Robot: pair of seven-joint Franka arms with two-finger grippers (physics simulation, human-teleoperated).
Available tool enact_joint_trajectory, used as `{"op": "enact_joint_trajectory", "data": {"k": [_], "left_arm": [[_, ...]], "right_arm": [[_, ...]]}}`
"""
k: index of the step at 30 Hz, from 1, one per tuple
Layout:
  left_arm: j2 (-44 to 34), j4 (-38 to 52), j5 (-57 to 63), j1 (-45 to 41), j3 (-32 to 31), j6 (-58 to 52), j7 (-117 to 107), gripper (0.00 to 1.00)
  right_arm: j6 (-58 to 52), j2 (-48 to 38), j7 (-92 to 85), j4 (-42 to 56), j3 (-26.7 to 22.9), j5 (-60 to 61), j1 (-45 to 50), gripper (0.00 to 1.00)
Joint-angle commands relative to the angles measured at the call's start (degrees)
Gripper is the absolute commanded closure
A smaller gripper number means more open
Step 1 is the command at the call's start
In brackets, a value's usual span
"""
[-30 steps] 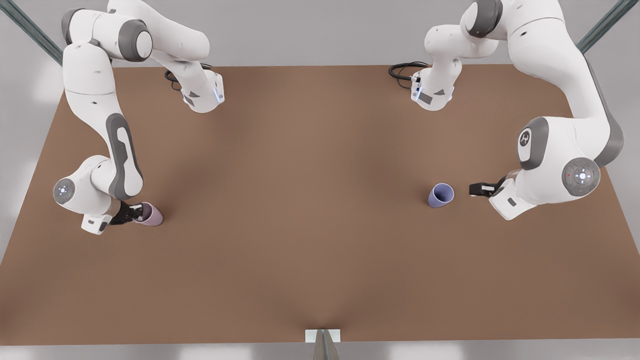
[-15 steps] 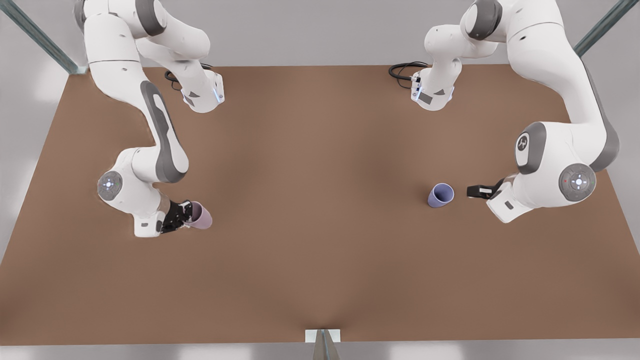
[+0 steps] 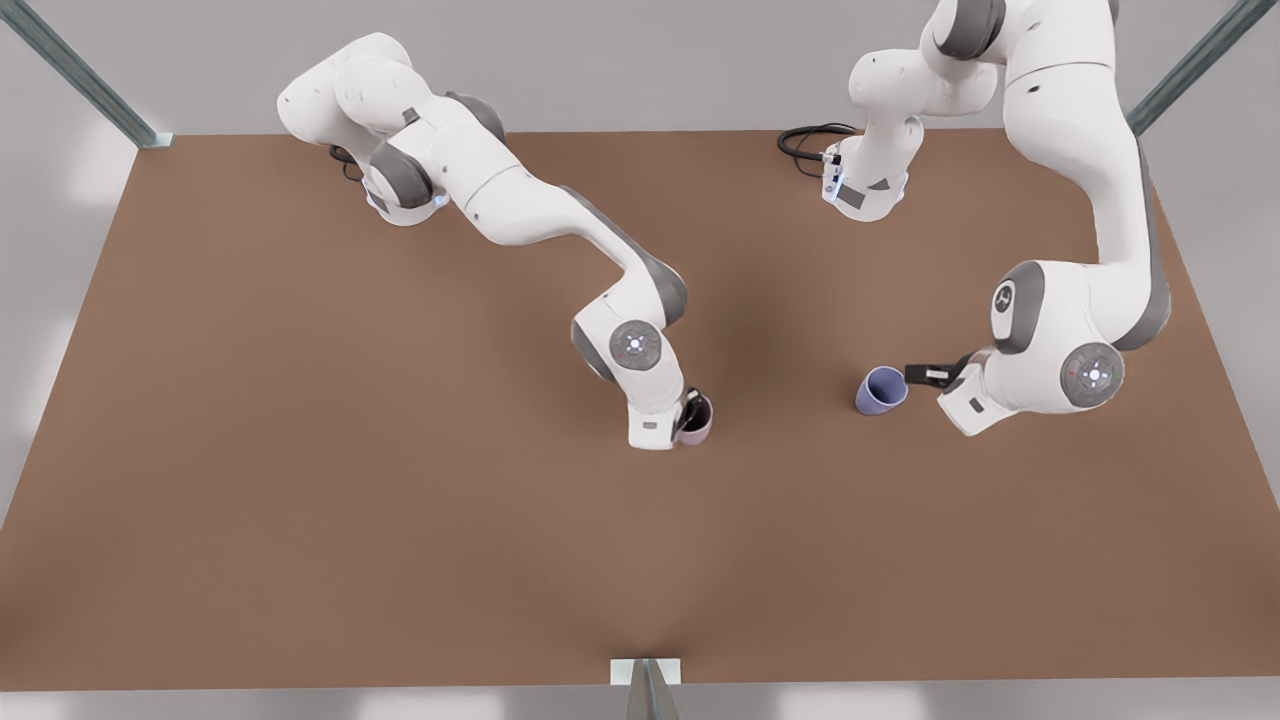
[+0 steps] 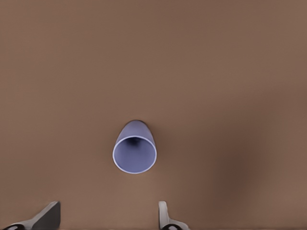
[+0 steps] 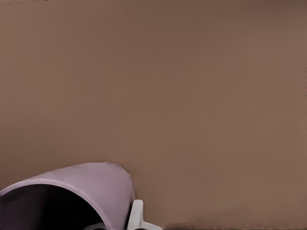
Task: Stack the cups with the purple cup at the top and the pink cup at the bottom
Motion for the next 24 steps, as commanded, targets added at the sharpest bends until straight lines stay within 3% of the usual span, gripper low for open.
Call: {"op": "enact_joint_trajectory", "data": {"k": [1,7,17,18,19,20,21,24], "left_arm": [[-3.08,-8.33,-0.38,0.0,0.01,17.73,0.36,0.0],[-3.52,-17.57,-0.73,0.0,1.5,27.92,0.62,0.0],[-3.17,-26.89,-0.73,0.0,2.82,38.04,2.2,0.0],[-2.82,-26.98,-0.73,0.0,2.82,38.04,2.2,0.0],[-2.56,-27.06,-0.82,0.09,2.82,38.04,2.2,0.0],[-1.76,-27.06,-0.82,0.0,2.82,38.04,2.2,0.0],[-1.33,-27.41,-0.82,0.0,2.82,37.95,2.2,0.0],[-0.97,-29.26,-0.82,0.0,2.82,38.56,2.55,0.0]], "right_arm": [[-2.5,-0.15,45.94,-0.04,-0.55,-0.21,0.08,0.79],[-7.95,-0.85,45.59,-3.03,-1.35,-0.39,-0.09,0.79],[-4.52,0.99,44.09,-3.38,-1.26,-0.3,-0.36,0.79],[-5.31,0.73,44.27,-3.3,-1.43,-0.3,-0.45,0.69],[-5.22,0.55,44.44,-3.3,-1.43,-0.39,-0.36,0.45],[-5.4,0.38,44.53,-3.3,-1.87,-0.3,-0.27,0.34],[-7.42,0.2,44.71,-3.3,-2.14,-0.3,-0.18,0.13],[-7.6,0.11,44.36,-3.38,-2.22,-0.39,-0.18,0.12]]}}
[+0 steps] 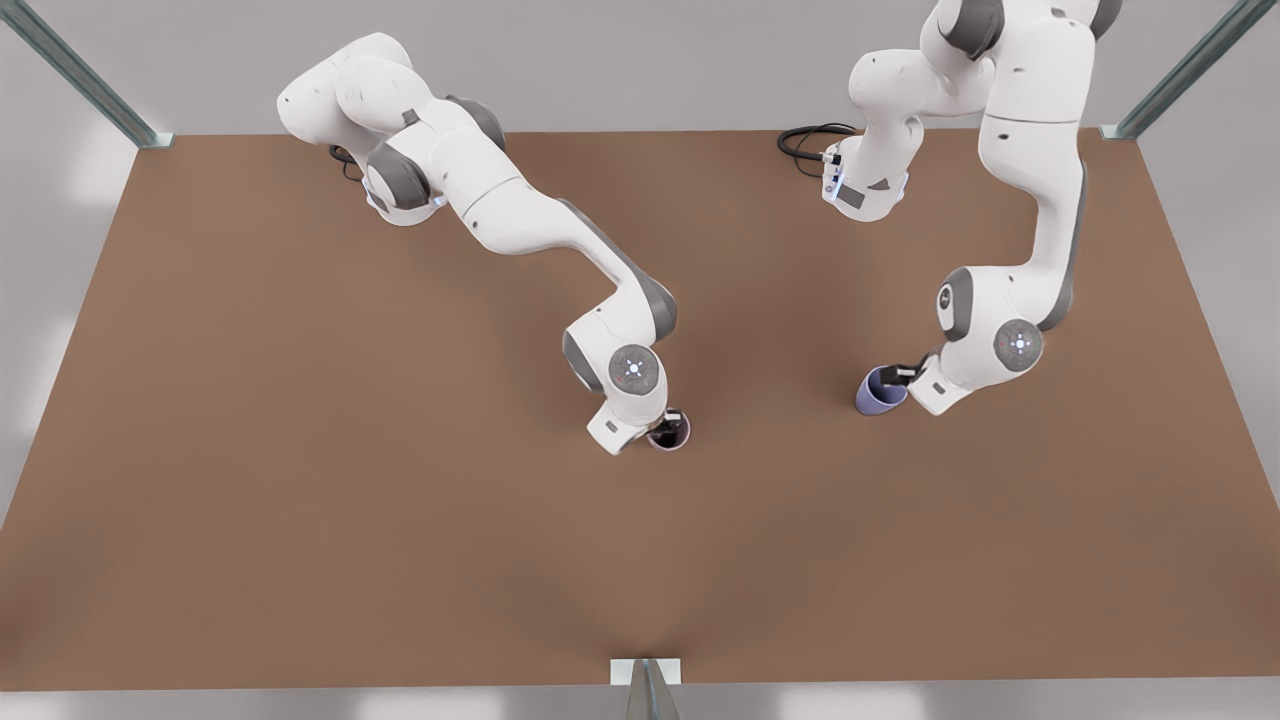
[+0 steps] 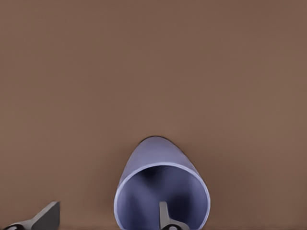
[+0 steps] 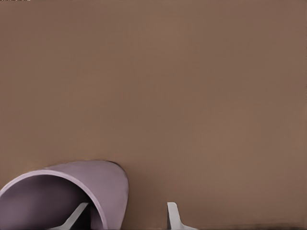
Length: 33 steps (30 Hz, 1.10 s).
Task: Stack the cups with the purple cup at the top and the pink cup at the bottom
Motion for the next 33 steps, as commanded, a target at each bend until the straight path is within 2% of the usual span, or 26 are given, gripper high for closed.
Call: {"op": "enact_joint_trajectory", "data": {"k": [1,4,5,7,10,12,14,16,18,19,20,22,23,25,26,28,31,33], "left_arm": [[0.48,-0.66,0.07,0.08,0.0,2.64,2.07,0.0],[0.83,-0.66,-1.07,0.08,0.0,2.55,2.16,0.0],[1.36,-0.74,-1.25,-0.01,0.0,2.55,2.16,0.05],[1.8,-0.74,-2.92,-0.01,-0.09,2.46,2.16,0.33],[2.15,-0.74,-3.27,-0.09,-0.09,2.46,2.16,0.45],[2.33,-0.66,-3.36,-0.01,-0.09,2.55,2.16,0.5],[2.33,-0.66,-3.71,-0.09,-0.09,2.55,2.16,0.62],[2.06,-0.57,-3.71,-0.09,-0.09,2.55,2.16,0.67],[1.98,-0.48,-3.8,-0.18,-0.09,2.46,2.07,0.75],[1.89,-0.39,-4.15,-0.18,-0.09,2.46,2.07,0.75],[1.89,-0.39,-4.15,-0.18,-0.09,2.46,2.07,0.75],[1.62,-0.22,-4.15,-0.18,-0.17,2.11,2.07,0.76],[1.36,-0.22,-4.15,-0.18,-0.17,1.94,1.89,0.76],[-0.75,1.98,-4.24,-0.27,-0.7,-2.28,1.02,0.77],[-1.8,3.56,-4.59,-0.71,-1.4,-4.91,-1.97,0.77],[-3.3,7.51,-4.59,-0.71,-6.05,-10.19,-11.71,0.77],[-3.65,12.96,-4.5,-0.8,-15.2,-11.25,-28.06,0.77],[-1.02,18.41,-4.33,-4.4,-16.96,-10.98,-35.63,0.77]], "right_arm": [[-0.61,-0.21,10.48,0.03,-0.09,1.24,0.02,0.12],[-0.7,-0.47,10.3,-0.06,-0.09,1.24,-0.07,0.13],[-1.05,-0.47,10.39,-0.06,-0.09,1.24,-0.07,0.13],[-0.7,-2.32,9.69,-2.6,0.0,1.24,-0.25,0.12],[-0.79,-4.78,9.42,-4.62,0.09,1.24,-0.42,0.12],[-0.79,-6.53,9.51,-5.33,0.0,1.5,-0.42,0.12],[-1.05,-8.47,9.51,-5.94,0.0,1.68,-0.6,0.12],[-0.78,-15.93,6.8,-12.52,-0.09,1.85,-2.96,0.1],[-1.14,-28.92,-4.08,-24.72,-2.72,1.68,-7.44,0.0],[-1.49,-37.54,-9.03,-32.55,-2.99,1.5,-14.64,0.0],[-2.62,-42.28,-11.21,-35.29,-2.81,1.24,-20.6,0.0],[-14.14,-50.92,-30.46,-35.91,-1.32,0.63,-35.75,0.0],[-19.15,-53.29,-38.12,-35.39,-1.32,-3.5,-39.7,0.0],[-24.25,-52.42,-42.87,-28.62,-2.46,-3.86,-42.0,0.0],[-24.34,-52.59,-42.44,-28.71,-2.46,-4.83,-41.82,0.0],[-24.17,-52.42,-43.13,-28.45,-2.55,-5.0,-42.08,0.0],[-24.69,-50.4,-44.19,-25.1,-2.64,-5.27,-43.31,0.0],[-24.52,-50.39,-44.28,-25.1,-2.55,-5.44,-43.23,0.0]]}}
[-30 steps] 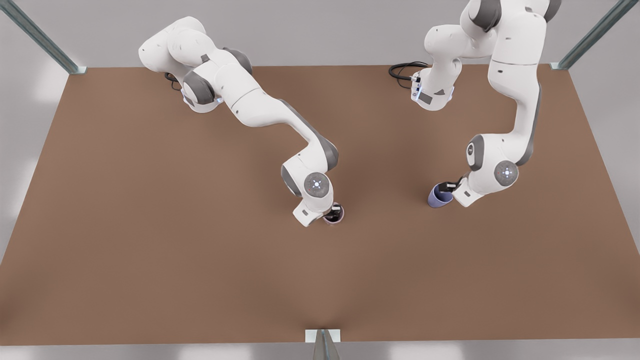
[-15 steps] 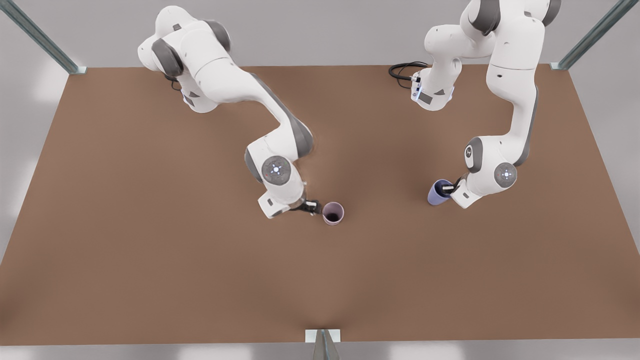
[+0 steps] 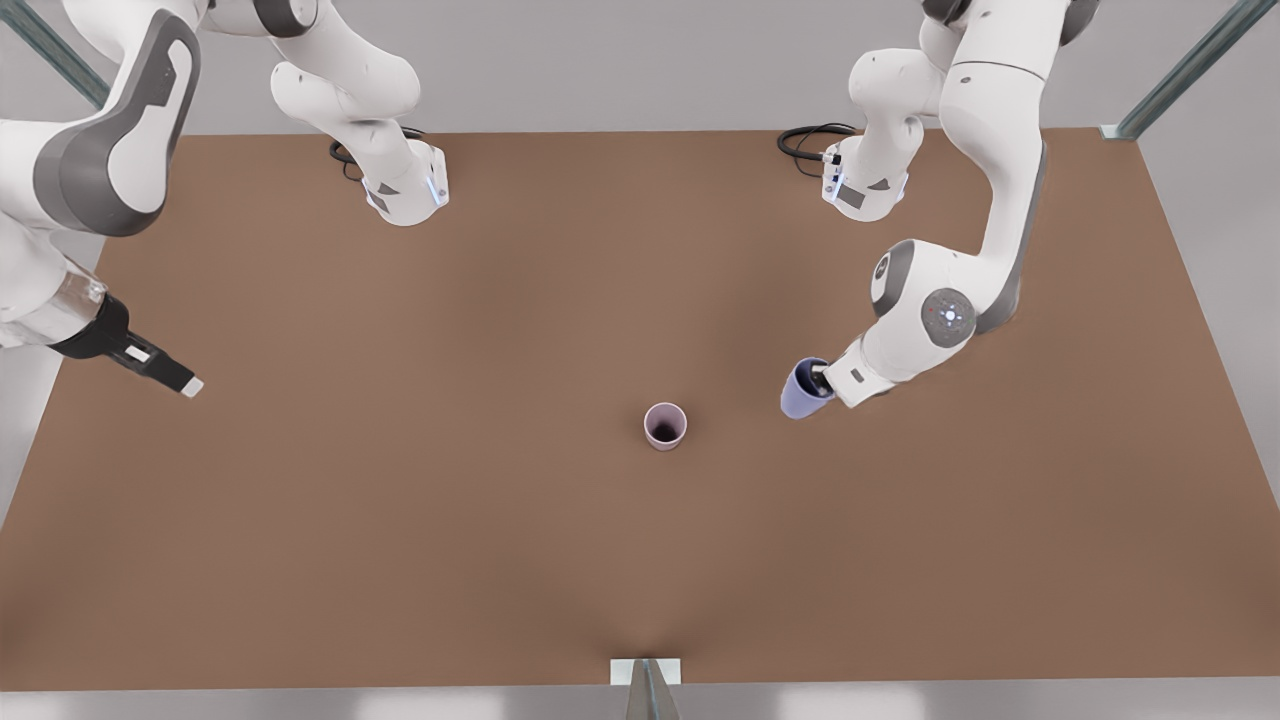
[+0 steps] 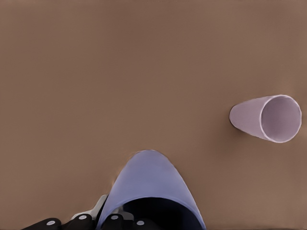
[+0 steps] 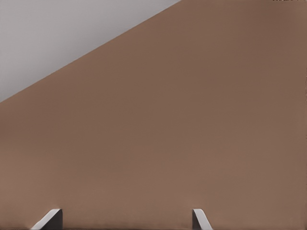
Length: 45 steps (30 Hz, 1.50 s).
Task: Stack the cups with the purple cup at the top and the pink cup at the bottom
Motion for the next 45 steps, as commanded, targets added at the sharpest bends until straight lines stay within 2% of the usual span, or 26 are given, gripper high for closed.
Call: {"op": "enact_joint_trajectory", "data": {"k": [1,5,12,43,45], "left_arm": [[2.05,4.24,0.03,-2.89,-1.02,-3.45,-32.05,0.77],[8.2,13.29,0.56,-10.09,-0.93,-1.96,-46.64,0.78],[14.97,21.47,0.82,-12.91,-0.67,0.15,-53.33,0.78],[20.34,21.21,2.05,-15.81,-0.93,0.77,-57.37,0.78],[20.34,21.21,2.32,-15.81,-0.93,0.77,-57.28,0.64]], "right_arm": [[-3.29,0.01,-24.28,0.18,-0.07,-0.58,-0.12,0.0],[-3.38,-0.34,-24.28,0.27,0.02,-1.9,-0.03,0.0],[-3.38,-0.08,-24.28,1.33,-0.07,-1.81,-0.12,0.0],[-5.58,0.01,-24.36,2.29,0.1,-1.9,-0.03,0.0],[-5.31,0.27,-24.28,2.21,0.02,-1.9,-0.12,0.0]]}}
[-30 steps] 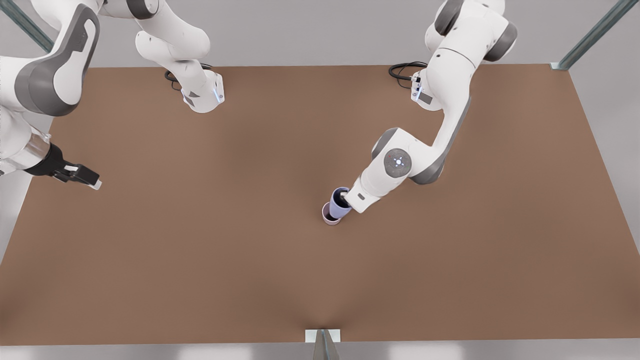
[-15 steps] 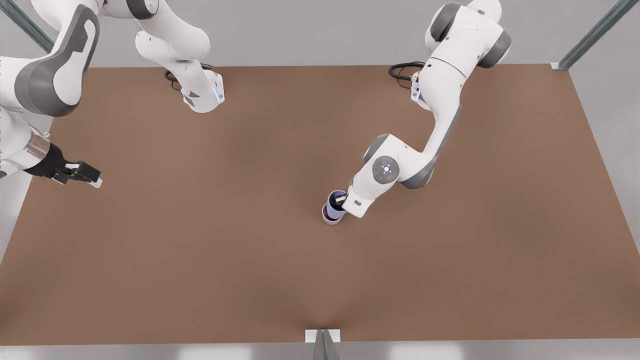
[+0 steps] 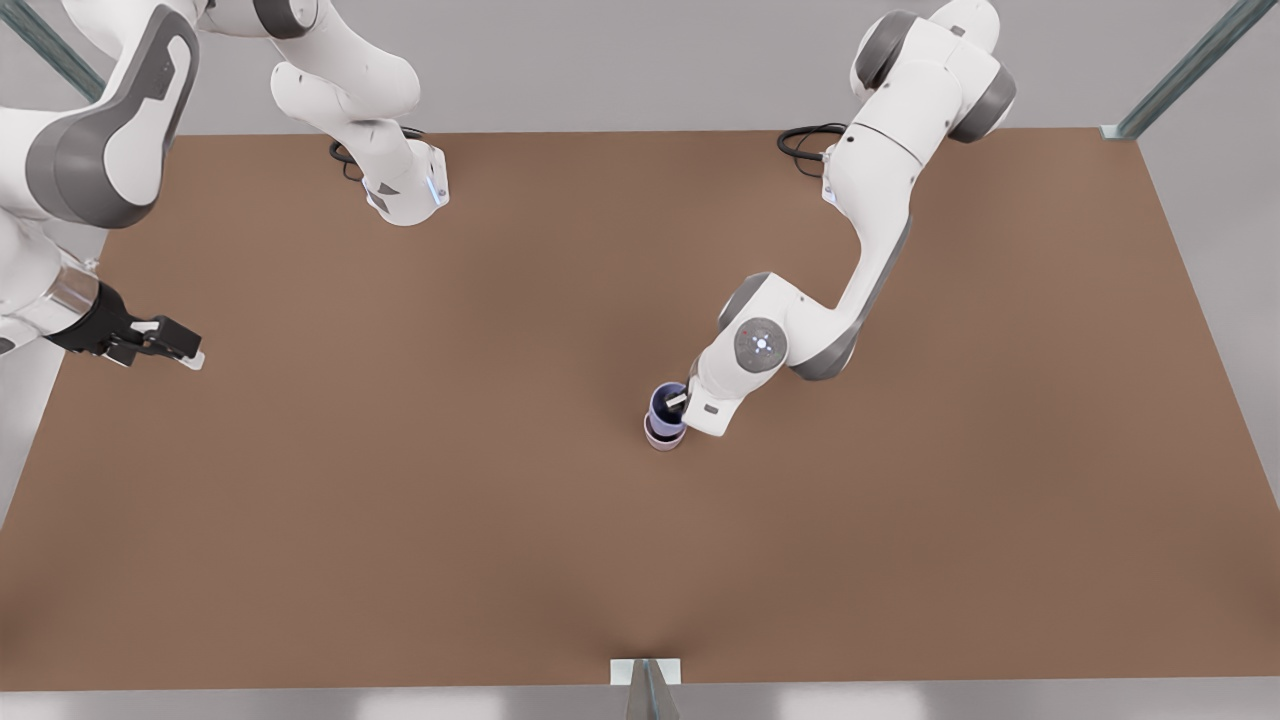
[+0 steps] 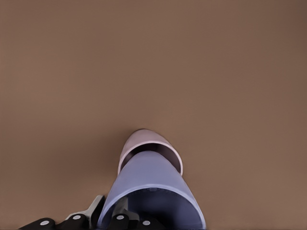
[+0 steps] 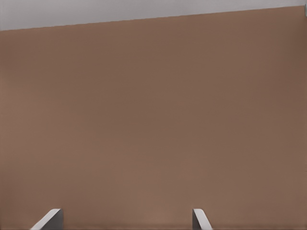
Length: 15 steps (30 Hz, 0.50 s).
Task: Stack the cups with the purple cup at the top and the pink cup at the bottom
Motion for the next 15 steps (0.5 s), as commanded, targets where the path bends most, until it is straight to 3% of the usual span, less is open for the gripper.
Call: {"op": "enact_joint_trajectory", "data": {"k": [1,15], "left_arm": [[0.03,0.03,0.18,-0.06,-0.02,0.07,-5.11,0.6],[0.03,0.38,0.27,-0.06,-0.02,-0.02,-5.2,0.59]], "right_arm": [[-0.89,0.01,-1.83,0.02,0.0,-0.01,0.36,0.0],[-1.07,-0.08,-1.66,0.11,-0.09,0.7,-1.22,0.0]]}}
